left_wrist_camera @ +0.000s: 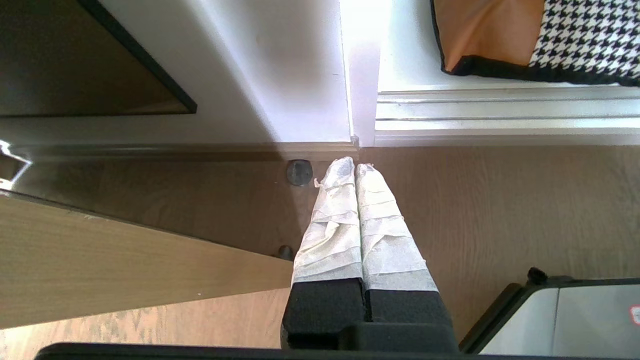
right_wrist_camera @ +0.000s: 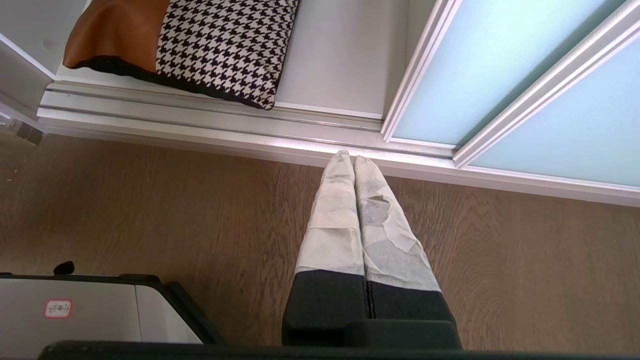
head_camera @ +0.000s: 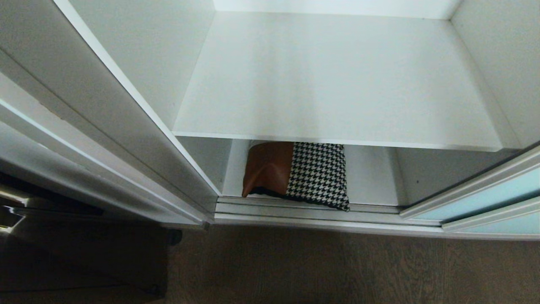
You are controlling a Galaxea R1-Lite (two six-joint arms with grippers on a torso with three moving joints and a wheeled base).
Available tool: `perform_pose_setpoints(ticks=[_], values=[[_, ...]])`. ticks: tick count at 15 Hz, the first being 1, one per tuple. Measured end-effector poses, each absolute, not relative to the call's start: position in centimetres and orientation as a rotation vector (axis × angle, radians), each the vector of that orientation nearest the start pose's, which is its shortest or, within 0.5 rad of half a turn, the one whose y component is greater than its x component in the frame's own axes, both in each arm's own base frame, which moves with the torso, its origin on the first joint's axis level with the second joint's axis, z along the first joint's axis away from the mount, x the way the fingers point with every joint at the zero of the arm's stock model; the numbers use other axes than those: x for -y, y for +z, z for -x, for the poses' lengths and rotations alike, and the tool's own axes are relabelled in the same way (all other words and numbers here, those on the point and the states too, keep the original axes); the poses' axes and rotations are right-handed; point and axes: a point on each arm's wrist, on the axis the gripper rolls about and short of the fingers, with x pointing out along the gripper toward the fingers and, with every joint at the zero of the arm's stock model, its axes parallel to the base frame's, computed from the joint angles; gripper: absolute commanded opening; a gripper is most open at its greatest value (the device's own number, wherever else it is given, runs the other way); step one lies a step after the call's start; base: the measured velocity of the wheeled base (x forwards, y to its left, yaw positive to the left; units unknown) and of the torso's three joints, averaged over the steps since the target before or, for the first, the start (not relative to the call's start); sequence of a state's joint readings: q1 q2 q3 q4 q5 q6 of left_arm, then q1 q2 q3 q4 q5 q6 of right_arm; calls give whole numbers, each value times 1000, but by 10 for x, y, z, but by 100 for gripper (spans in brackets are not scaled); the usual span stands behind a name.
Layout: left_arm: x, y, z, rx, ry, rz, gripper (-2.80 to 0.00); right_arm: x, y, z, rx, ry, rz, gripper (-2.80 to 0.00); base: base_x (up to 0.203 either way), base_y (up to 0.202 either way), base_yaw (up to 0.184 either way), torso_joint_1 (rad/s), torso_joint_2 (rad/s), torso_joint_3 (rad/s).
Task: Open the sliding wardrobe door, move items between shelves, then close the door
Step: Close the door
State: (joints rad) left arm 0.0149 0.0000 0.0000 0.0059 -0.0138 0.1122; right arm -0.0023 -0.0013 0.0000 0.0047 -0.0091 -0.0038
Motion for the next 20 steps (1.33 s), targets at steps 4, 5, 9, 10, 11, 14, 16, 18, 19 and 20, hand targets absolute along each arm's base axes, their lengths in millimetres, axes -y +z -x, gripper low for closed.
perform_pose_setpoints(ticks=[4, 5, 9, 10, 11, 14, 16, 18, 19, 20], values=[[1, 75, 23, -4, 4, -90, -280, 0, 75, 23, -3, -12, 5, -280, 0, 0, 0, 0, 0, 0], [1, 75, 23, -5, 4, -93, -280, 0, 75, 23, -3, -11, 4, -280, 0, 0, 0, 0, 0, 0], [0, 75, 23, -4, 9, -62, -280, 0, 75, 23, -3, -12, 4, -280, 0, 0, 0, 0, 0, 0], [0, 75, 23, -4, 9, -61, -280, 0, 75, 23, -3, -12, 4, -280, 0, 0, 0, 0, 0, 0], [0, 75, 23, -4, 9, -60, -280, 0, 75, 23, -3, -12, 4, -280, -118, 0, 7, 17, 5, 0], [0, 75, 23, -3, 9, -56, -280, 0, 75, 23, -3, -12, 4, -280, -194, 0, 1, 1, 1, 1], [0, 75, 23, -3, 9, -48, -280, 0, 75, 23, -4, -12, 4, -280, -193, 0, -1, 5, 6, -1], [0, 75, 23, -2, 10, -38, -280, 0, 75, 23, -3, -11, 4, -280, -198, 0, 1, 0, 0, 1], [0, 75, 23, -2, 10, -37, -280, 0, 75, 23, -3, -11, 4, -280, -193, 0, 0, 5, 1, -1], [0, 75, 23, -1, 10, -36, -280, 0, 75, 23, -3, -11, 4, -280, -197, 0, -1, 1, -2, -1]])
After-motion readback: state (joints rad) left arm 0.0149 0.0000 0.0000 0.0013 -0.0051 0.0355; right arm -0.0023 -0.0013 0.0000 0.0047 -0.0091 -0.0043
